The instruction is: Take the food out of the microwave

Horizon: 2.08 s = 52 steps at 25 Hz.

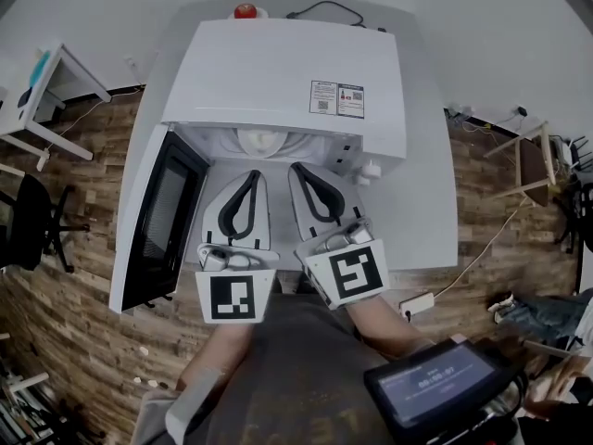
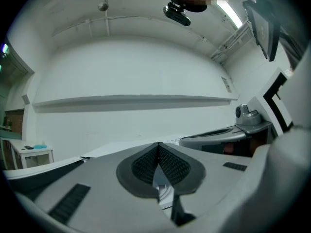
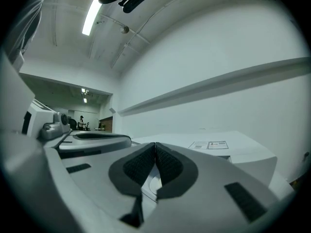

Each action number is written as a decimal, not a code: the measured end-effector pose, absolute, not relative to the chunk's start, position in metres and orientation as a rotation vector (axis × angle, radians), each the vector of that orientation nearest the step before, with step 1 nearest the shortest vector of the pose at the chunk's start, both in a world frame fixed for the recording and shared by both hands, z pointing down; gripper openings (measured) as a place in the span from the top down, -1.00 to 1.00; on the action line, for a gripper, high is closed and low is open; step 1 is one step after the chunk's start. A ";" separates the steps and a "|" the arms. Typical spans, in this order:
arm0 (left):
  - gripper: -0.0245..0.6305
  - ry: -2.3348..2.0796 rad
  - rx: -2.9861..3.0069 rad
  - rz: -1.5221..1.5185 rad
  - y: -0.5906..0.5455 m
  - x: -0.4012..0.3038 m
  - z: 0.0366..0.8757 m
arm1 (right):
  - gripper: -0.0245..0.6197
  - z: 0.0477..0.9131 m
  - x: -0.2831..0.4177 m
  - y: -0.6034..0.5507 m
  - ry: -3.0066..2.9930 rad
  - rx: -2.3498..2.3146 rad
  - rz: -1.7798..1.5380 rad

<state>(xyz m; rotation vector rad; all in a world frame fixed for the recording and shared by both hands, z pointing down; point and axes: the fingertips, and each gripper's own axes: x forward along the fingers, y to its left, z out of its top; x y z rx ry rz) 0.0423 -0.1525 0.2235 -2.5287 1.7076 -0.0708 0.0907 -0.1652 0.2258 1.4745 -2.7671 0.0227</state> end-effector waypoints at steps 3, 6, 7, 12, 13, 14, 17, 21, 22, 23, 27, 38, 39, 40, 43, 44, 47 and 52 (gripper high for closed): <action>0.90 1.711 -2.526 -0.071 -0.157 0.042 0.226 | 0.90 0.227 0.091 -0.170 -2.767 1.476 0.022; 0.90 1.699 -2.531 -0.064 -0.166 0.039 0.231 | 0.90 0.232 0.090 -0.178 -2.756 1.494 0.017; 0.90 1.697 -2.537 -0.068 -0.168 0.038 0.235 | 0.90 0.235 0.090 -0.180 -2.745 1.500 0.023; 0.90 1.660 -2.554 -0.092 -0.177 0.032 0.254 | 0.90 0.261 0.084 -0.190 -2.690 1.506 0.051; 0.90 1.660 -2.561 -0.097 -0.178 0.031 0.259 | 0.90 0.266 0.082 -0.190 -2.683 1.506 0.059; 0.90 1.663 -2.569 -0.103 -0.179 0.029 0.264 | 0.90 0.272 0.079 -0.191 -2.678 1.505 0.069; 0.90 1.676 -2.589 -0.113 -0.182 0.023 0.281 | 0.90 0.293 0.073 -0.195 -2.659 1.499 0.100; 0.90 1.660 -2.606 -0.163 -0.184 0.018 0.307 | 0.90 0.326 0.064 -0.198 -2.634 1.479 0.152; 0.90 1.658 -2.608 -0.170 -0.185 0.017 0.313 | 0.90 0.334 0.062 -0.200 -2.629 1.474 0.159; 0.90 1.665 -2.612 -0.168 -0.187 0.015 0.319 | 0.90 0.341 0.060 -0.202 -2.624 1.470 0.163; 0.90 1.690 -2.619 -0.144 -0.199 0.008 0.344 | 0.90 0.370 0.054 -0.212 -2.618 1.461 0.172; 0.90 1.686 -2.671 -0.134 -0.209 0.001 0.407 | 0.90 0.435 0.047 -0.221 -2.583 1.479 0.220; 0.90 1.687 -2.681 -0.140 -0.207 0.002 0.406 | 0.90 0.437 0.047 -0.220 -2.574 1.476 0.246; 0.90 1.688 -2.689 -0.144 -0.206 0.002 0.403 | 0.90 0.438 0.047 -0.220 -2.568 1.476 0.281; 0.90 1.693 -2.712 -0.158 -0.204 0.000 0.389 | 0.90 0.433 0.047 -0.221 -2.570 1.489 0.445; 0.90 1.700 -2.721 -0.162 -0.204 -0.001 0.383 | 0.90 0.430 0.047 -0.222 -2.570 1.495 0.514; 0.90 1.686 -2.742 -0.186 -0.204 -0.001 0.367 | 0.90 0.423 0.048 -0.230 -2.544 1.517 0.691; 0.90 1.690 -2.773 -0.187 -0.205 -0.002 0.347 | 0.67 0.423 0.048 -0.239 -2.478 1.532 1.007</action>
